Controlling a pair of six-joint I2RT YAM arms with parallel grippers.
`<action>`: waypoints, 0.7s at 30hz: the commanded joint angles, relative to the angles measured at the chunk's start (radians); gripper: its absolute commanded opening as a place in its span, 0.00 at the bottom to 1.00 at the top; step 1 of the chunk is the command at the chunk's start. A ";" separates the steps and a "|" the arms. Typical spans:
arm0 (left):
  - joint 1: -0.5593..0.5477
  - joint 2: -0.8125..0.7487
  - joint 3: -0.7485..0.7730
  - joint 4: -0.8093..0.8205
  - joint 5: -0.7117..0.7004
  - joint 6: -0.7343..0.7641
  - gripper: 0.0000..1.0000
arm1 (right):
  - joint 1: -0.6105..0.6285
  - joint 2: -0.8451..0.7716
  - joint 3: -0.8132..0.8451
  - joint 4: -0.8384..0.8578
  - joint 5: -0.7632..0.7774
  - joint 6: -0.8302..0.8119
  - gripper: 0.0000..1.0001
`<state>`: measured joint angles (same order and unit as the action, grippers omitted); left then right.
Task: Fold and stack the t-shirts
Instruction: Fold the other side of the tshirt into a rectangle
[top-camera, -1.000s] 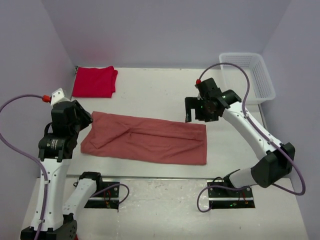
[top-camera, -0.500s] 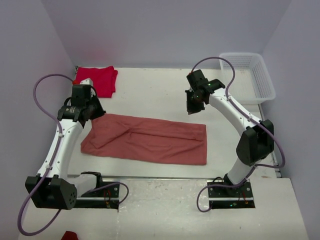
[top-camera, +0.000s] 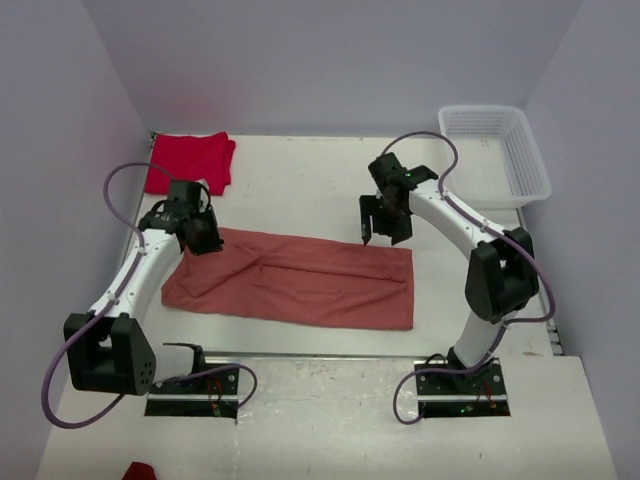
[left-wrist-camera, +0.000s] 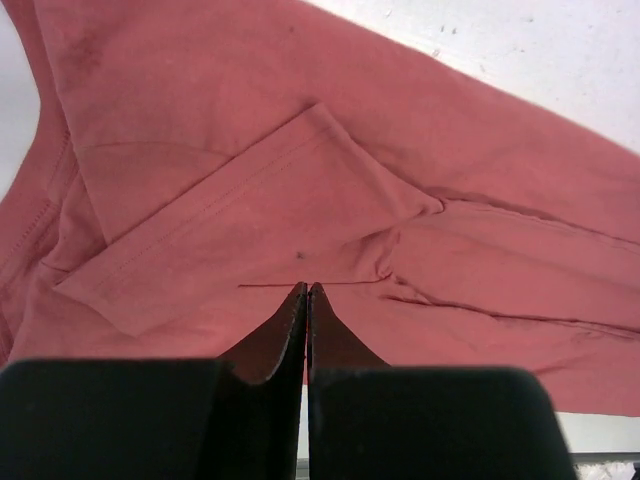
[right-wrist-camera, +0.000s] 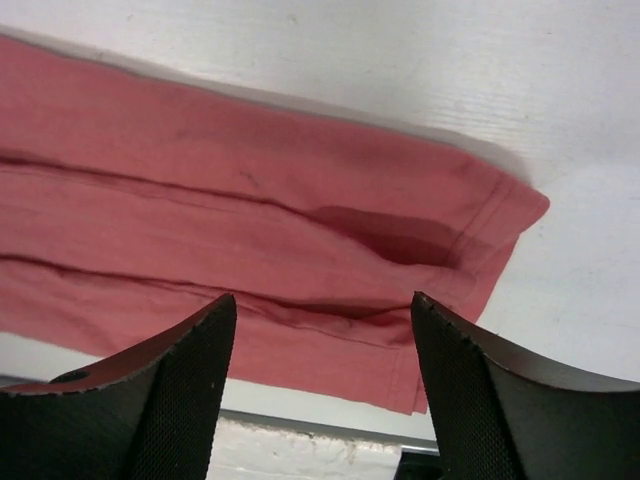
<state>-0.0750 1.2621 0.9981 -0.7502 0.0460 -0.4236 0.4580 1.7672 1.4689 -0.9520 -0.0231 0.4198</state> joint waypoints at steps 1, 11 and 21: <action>-0.005 0.031 -0.015 0.015 -0.021 0.003 0.00 | -0.007 0.041 0.027 -0.067 0.119 0.054 0.70; -0.006 0.089 -0.010 0.026 -0.080 -0.006 0.00 | -0.010 0.097 -0.022 -0.106 0.146 0.080 0.73; -0.006 0.097 -0.003 0.045 -0.052 -0.014 0.00 | -0.010 0.149 -0.061 -0.067 0.124 0.074 0.72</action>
<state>-0.0753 1.3674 0.9813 -0.7437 -0.0071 -0.4278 0.4496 1.9053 1.4158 -1.0279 0.0875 0.4793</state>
